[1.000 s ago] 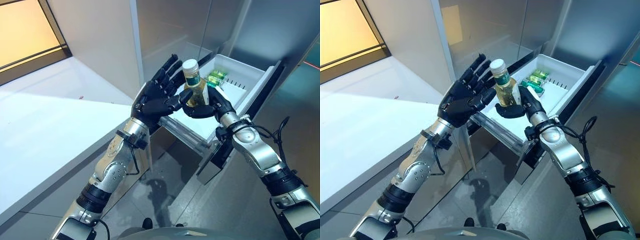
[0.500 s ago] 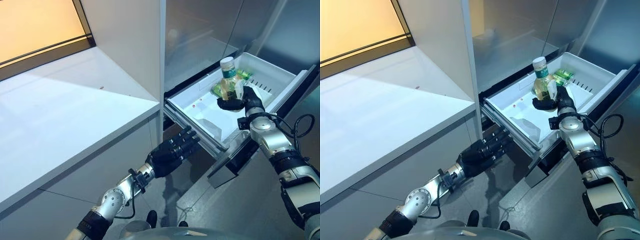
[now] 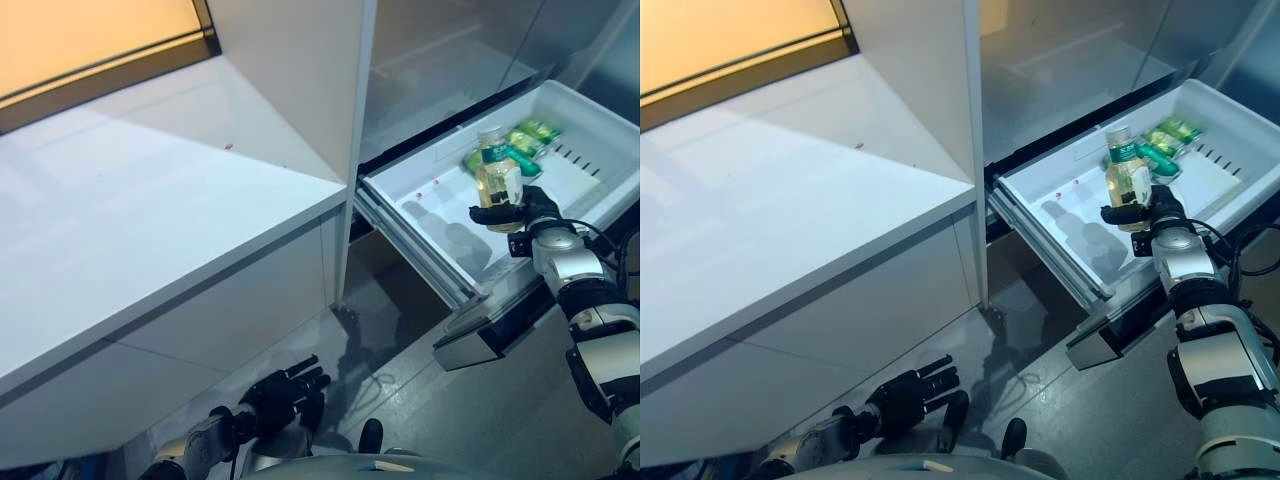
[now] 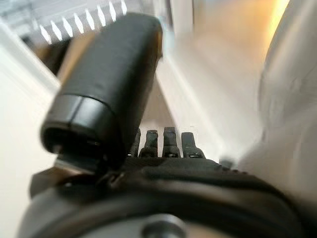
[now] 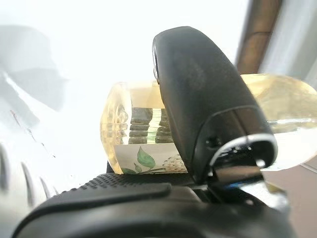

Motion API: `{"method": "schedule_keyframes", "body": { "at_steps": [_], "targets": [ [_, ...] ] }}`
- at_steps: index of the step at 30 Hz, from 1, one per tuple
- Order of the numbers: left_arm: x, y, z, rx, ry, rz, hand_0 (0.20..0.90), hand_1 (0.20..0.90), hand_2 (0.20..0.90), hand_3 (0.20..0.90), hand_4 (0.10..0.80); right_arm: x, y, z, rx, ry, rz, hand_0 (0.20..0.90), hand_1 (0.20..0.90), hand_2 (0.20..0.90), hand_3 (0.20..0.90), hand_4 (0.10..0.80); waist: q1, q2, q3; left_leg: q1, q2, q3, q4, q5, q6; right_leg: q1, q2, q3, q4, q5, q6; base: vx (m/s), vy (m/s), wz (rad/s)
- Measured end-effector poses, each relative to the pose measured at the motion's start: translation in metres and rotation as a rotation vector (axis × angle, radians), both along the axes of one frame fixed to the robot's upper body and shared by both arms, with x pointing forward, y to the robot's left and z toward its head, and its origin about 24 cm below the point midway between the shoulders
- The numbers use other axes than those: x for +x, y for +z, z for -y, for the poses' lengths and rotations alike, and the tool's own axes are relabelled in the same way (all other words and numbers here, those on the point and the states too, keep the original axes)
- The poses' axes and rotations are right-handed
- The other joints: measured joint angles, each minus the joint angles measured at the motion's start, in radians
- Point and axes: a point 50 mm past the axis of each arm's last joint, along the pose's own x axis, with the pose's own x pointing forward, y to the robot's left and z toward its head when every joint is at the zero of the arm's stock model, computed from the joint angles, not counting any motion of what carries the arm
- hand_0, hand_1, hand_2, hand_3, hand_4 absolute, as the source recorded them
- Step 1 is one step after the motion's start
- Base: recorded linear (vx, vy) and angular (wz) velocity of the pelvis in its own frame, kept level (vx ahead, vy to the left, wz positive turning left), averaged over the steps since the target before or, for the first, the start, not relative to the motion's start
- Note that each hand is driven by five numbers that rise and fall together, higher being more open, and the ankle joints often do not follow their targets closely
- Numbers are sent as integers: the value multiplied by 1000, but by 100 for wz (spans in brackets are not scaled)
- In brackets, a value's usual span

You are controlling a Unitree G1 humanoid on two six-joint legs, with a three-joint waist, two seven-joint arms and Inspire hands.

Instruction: Put drinks into fridge and close the fridge

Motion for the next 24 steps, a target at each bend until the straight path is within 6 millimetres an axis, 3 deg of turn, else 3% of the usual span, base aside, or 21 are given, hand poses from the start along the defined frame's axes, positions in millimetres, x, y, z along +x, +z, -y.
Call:
{"method": "schedule_keyframes", "body": {
  "at_steps": [3,7,10,14,19,22,23,24],
  "targets": [
    [4,-3,-19,126,54,-20,900,900,900,900,800,9,16,-7,-11,21,19,300,300,300,200,100,1,-1,49,-16,8,-1,0,3,-4,-16,7,0,0,3,-5,-48,-83,0],
    [-10,-13,-39,241,125,-86,900,900,900,900,800,12,23,-7,-21,30,13,300,300,300,200,100,12,-1,85,-59,10,0,0,4,-7,-59,9,1,0,5,-7,-83,-68,0],
    [-14,-15,-44,265,160,-108,900,900,900,900,800,13,24,-8,-63,51,-26,300,300,300,200,100,12,-1,116,-74,10,2,0,5,-7,-75,9,3,0,8,-8,-26,-50,-3],
    [-12,-12,-49,265,205,-89,900,900,900,900,800,15,44,-3,-120,82,-61,300,300,300,200,100,12,-8,137,-74,11,6,0,5,-7,-77,9,11,0,8,-8,-51,-54,-3],
    [0,-6,-45,244,204,-24,900,900,900,900,800,15,60,4,-346,153,-286,300,300,300,200,100,13,-8,144,-83,13,26,0,5,-7,-93,10,30,0,15,-8,-28,-43,-11],
    [7,-3,-44,237,209,-4,900,900,900,900,800,13,59,7,-368,161,-349,300,300,300,200,100,14,-7,144,-83,13,28,0,5,-7,-94,9,31,0,15,-8,-2,-13,-2],
    [11,-1,-45,234,215,9,900,900,900,900,800,14,62,5,-390,173,-367,368,368,368,280,180,15,-7,144,-83,13,28,0,5,-7,-94,9,31,0,15,-8,0,0,0],
    [15,1,-44,232,215,20,900,900,900,900,800,15,64,4,-405,178,-386,474,474,474,403,303,15,-5,145,-83,13,28,0,5,-7,-94,9,32,0,15,-8,0,0,0]
  ]
}}
